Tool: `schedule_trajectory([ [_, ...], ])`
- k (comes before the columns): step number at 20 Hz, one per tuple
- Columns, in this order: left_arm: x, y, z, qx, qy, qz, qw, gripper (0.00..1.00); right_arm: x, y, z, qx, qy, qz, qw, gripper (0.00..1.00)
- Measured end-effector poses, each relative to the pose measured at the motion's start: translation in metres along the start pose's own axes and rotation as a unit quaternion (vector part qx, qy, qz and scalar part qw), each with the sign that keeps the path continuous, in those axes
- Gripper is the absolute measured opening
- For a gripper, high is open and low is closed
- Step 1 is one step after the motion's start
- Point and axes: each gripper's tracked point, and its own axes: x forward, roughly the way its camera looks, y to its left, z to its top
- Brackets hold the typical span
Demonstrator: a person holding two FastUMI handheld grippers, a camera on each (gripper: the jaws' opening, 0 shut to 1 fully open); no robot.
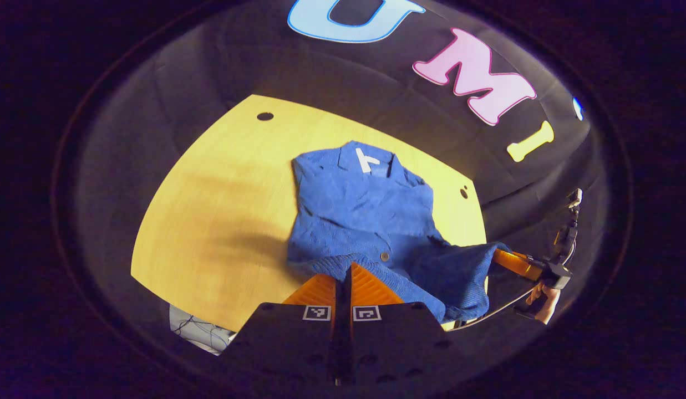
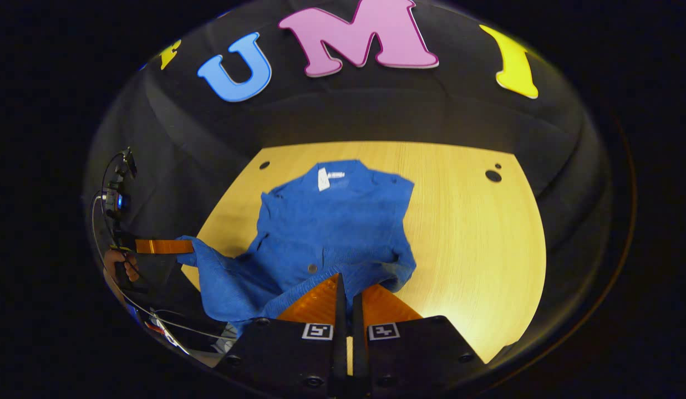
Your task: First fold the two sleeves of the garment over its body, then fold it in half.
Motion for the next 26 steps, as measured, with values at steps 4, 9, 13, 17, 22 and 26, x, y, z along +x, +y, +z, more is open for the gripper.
schedule_trajectory([
  [4, 0.024, 0.012, 0.092, 0.001, -0.038, 0.023, 0.999, 0.0, 0.046, -0.011, 0.094, -0.017, -0.055, -0.01, 0.998, 0.08],
  [9, 0.109, 0.052, 0.17, -0.033, -0.035, 0.069, 0.996, 0.0, 0.168, -0.057, 0.136, -0.001, -0.04, -0.056, 0.998, 0.08],
  [13, 0.173, 0.075, 0.182, -0.081, -0.014, 0.098, 0.992, 0.13, 0.245, -0.082, 0.115, 0.003, 0.012, -0.072, 0.997, 0.08],
  [17, 0.193, 0.065, 0.197, -0.081, -0.033, 0.09, 0.992, 0.73, 0.282, -0.097, 0.101, 0.038, 0.038, -0.067, 0.996, 0.22],
  [22, 0.194, 0.057, 0.215, -0.019, -0.068, 0.104, 0.992, 0.72, 0.286, -0.101, 0.128, 0.045, -0.014, -0.06, 0.997, 0.98],
  [26, 0.178, 0.048, 0.23, 0.031, -0.11, 0.122, 0.986, 0.8, 0.269, -0.093, 0.153, 0.013, -0.067, -0.061, 0.996, 0.97],
])
